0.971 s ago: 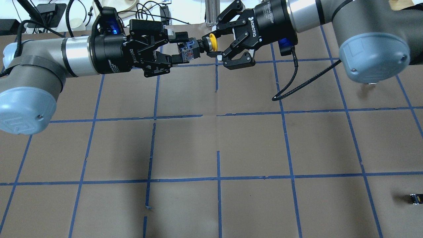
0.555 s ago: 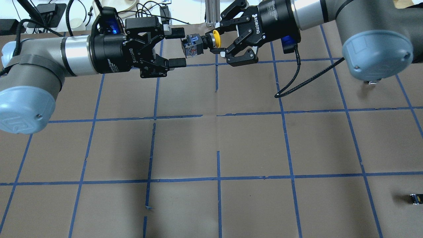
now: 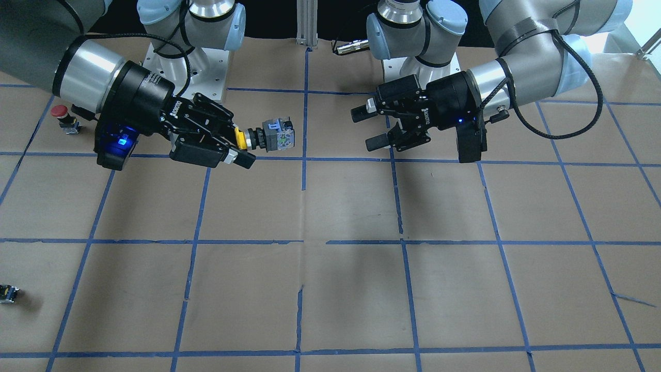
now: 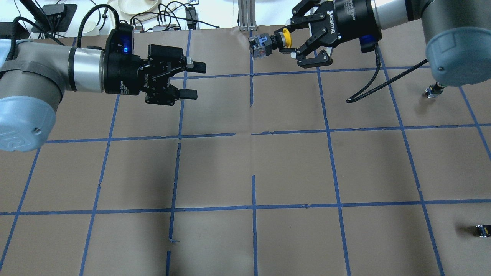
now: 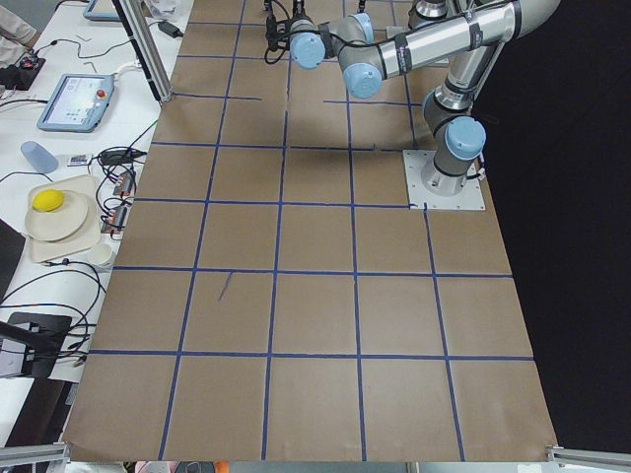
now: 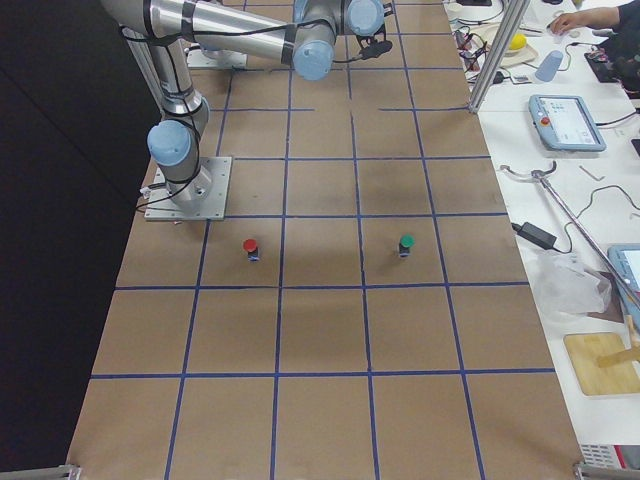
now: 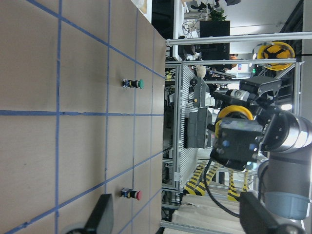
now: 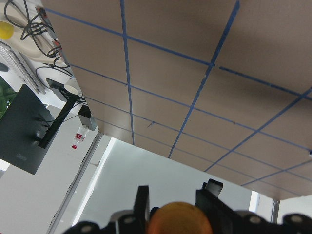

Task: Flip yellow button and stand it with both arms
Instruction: 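Open the left gripper and pull it back while the right gripper carries the button away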

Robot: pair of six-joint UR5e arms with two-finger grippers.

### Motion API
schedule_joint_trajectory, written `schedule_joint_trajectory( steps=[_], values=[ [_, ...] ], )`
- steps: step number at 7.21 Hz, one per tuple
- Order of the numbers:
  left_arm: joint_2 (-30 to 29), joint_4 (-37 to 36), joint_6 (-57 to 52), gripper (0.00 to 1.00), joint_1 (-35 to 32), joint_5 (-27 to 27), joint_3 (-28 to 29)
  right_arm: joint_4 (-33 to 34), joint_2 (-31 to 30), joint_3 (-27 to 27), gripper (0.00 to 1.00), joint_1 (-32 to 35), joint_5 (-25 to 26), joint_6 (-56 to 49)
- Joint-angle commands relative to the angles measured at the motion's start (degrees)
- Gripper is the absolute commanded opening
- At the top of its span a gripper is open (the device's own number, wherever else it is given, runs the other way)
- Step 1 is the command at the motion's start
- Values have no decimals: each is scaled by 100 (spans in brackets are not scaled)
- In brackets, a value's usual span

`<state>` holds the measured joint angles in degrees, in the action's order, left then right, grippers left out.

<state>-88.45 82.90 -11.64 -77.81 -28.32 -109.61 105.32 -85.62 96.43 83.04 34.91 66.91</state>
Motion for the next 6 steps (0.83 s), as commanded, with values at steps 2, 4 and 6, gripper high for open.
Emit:
schedule_joint_trajectory(
  steps=[2,4,6],
  values=[
    [-93,-590,65,95,21,-2810,18,-151,19,103,20,-138,1366,-1903],
    [-102,-477,144,99,-163,-4028,447,-143,81,358,20,-454,1972,-3326],
    [-128,-572,162,99,-1029,-5572,720,-56,72,630,20,-761,2895,-5205]
  ],
)
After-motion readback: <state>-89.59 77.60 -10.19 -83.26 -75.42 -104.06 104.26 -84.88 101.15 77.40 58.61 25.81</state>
